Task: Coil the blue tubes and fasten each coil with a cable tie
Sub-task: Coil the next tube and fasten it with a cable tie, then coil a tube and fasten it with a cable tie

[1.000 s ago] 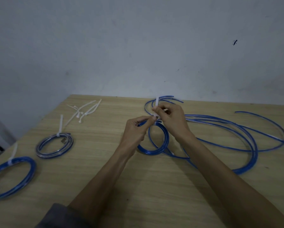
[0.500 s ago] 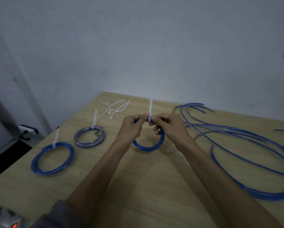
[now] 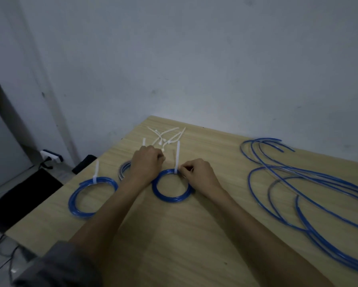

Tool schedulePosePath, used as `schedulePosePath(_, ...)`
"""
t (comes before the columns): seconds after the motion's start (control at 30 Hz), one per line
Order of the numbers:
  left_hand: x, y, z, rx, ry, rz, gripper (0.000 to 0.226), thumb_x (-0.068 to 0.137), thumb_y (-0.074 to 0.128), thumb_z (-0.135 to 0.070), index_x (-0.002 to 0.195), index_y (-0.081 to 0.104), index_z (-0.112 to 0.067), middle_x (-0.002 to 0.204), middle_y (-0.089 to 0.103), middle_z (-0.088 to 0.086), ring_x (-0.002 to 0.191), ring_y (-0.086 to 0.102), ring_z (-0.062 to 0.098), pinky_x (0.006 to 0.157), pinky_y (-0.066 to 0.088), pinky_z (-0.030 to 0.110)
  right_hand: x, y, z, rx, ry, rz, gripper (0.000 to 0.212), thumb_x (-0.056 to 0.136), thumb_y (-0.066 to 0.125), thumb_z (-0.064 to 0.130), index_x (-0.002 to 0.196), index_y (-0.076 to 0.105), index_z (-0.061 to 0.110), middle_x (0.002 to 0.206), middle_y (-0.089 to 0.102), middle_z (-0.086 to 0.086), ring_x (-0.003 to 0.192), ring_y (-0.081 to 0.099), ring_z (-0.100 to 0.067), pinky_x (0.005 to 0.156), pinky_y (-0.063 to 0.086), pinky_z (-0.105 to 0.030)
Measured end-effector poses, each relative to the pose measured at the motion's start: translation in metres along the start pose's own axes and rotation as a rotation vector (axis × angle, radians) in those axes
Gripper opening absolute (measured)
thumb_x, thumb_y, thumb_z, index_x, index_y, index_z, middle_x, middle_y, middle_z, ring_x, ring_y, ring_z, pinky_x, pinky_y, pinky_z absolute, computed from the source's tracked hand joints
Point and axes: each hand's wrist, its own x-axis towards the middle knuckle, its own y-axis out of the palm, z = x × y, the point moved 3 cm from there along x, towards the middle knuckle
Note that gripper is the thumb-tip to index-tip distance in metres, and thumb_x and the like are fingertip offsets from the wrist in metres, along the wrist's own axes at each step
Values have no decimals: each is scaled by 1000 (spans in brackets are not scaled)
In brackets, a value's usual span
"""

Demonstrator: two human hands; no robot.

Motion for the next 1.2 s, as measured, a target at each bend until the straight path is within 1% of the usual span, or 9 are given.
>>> schedulePosePath(0.2, 22, 9, -8, -2, 8, 1, 21, 99, 57, -19, 114, 71, -13, 112, 66, 10, 103, 59, 29, 82, 50, 42, -4, -27, -12, -81, -35, -88, 23, 99, 61, 32, 110, 77, 19, 105, 75, 5, 86, 62, -5, 78, 47, -23)
schedulePosePath(0.33, 23, 5, -40, -201, 137, -122, 20, 100, 55, -19, 112, 69, -12, 105, 63, 6, 94, 57, 21, 73, 45, 34, -17, -65, -40, -206, -31, -176, 24, 99, 60, 35, 108, 77, 20, 102, 74, 4, 87, 64, -10, 79, 52, -30)
schedulePosePath(0.47, 21, 15, -90, -282, 296, -52, 18, 99, 57, -29, 111, 68, -19, 101, 59, -5, 82, 49, 8, 71, 40, 27, -37, -109, -73, -313, -6, -306, 22, 98, 60, 34, 101, 77, 21, 95, 73, 4, 84, 65, -13, 79, 55, -38)
schedulePosePath(0.63, 18, 35, -149, -268, 425, 10, 20, 98, 59, -29, 112, 67, -16, 104, 60, 0, 92, 58, 19, 72, 41, 31, -67, -151, -108, -583, 81, -425, 23, 100, 54, 29, 101, 71, 15, 100, 64, -4, 95, 61, -25, 72, 49, -37)
schedulePosePath(0.77, 16, 51, -183, -195, 505, 58, 24, 99, 58, -29, 117, 65, -16, 111, 59, 3, 105, 58, 24, 83, 43, 36, -75, -165, -125, -860, 235, -270, 22, 100, 50, 22, 112, 65, 11, 117, 63, -8, 115, 53, -30, 91, 45, -44)
schedulePosePath(0.9, 12, 63, -203, -235, 519, 78, 27, 98, 59, -27, 123, 62, -17, 118, 56, 4, 111, 56, 24, 85, 42, 34, -71, -169, -123, -947, 250, -186, 16, 93, 51, 1, 100, 59, 12, 109, 64, -9, 110, 57, -31, 93, 43, -45)
schedulePosePath(1.07, 17, 67, -207, -409, 470, 16, 58, 98, 60, -29, 151, 37, -21, 145, 42, 4, 131, 44, 22, 98, 45, 37, -68, -189, -101, -612, 97, -286, 11, 106, 41, 14, 104, 52, 13, 101, 58, -6, 79, 57, -27, 68, 46, -42)
schedulePosePath(1.13, 24, 67, -204, -518, 398, 43, 72, 98, 59, -37, 158, 21, -22, 160, 30, 4, 146, 28, 20, 112, 34, 35, -71, -196, -82, -368, -1, -314, 16, 107, 42, 22, 101, 55, 14, 85, 60, 1, 72, 56, -17, 68, 47, -41)
schedulePosePath(1.2, 31, 68, -202, -611, 343, 51, 78, 99, 57, -42, 160, 14, -23, 165, 20, 2, 152, 16, 17, 117, 23, 32, -77, -203, -62, -190, -92, -386, 15, 104, 52, 25, 97, 61, 14, 74, 60, 6, 67, 55, -7, 65, 46, -29)
